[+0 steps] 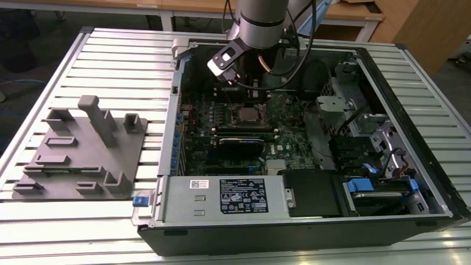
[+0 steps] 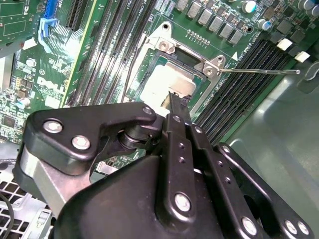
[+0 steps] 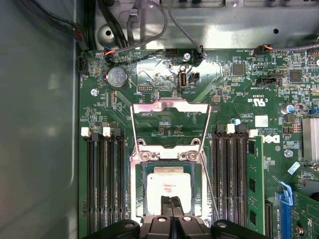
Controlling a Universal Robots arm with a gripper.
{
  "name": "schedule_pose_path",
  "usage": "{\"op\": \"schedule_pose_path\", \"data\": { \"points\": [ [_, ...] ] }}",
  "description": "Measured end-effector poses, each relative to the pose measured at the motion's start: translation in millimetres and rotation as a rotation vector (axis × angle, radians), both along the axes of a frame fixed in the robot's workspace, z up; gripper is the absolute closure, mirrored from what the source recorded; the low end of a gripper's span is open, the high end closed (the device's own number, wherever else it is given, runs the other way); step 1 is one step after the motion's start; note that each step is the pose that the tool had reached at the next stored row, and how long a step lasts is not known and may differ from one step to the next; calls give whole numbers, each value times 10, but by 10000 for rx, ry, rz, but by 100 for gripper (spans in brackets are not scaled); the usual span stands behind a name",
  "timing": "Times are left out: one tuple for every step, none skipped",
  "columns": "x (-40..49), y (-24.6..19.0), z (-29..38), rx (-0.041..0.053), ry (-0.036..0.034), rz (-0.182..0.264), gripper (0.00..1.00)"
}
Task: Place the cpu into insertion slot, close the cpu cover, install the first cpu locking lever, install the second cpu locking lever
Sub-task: 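Close the cpu cover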
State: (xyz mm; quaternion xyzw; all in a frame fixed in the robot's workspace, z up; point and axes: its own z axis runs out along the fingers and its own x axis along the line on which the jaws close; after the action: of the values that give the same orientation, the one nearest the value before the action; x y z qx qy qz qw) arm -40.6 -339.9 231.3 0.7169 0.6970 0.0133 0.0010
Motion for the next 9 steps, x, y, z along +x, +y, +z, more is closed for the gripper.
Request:
{"op": "schedule_pose_path", "data": {
  "points": [
    [0,0,3,-2,1,0,90],
    [0,0,3,0,0,0,90],
    [0,0,6,-1,0,0,90],
    [0,0,6,-1,0,0,90],
    [0,0,6,0,0,0,90],
    [0,0,7,-1,0,0,90],
    [0,0,11,-4,2,0,90],
    [0,0,15,-4,2,0,90],
    [0,0,18,-2,1,0,90]
  ]
}}
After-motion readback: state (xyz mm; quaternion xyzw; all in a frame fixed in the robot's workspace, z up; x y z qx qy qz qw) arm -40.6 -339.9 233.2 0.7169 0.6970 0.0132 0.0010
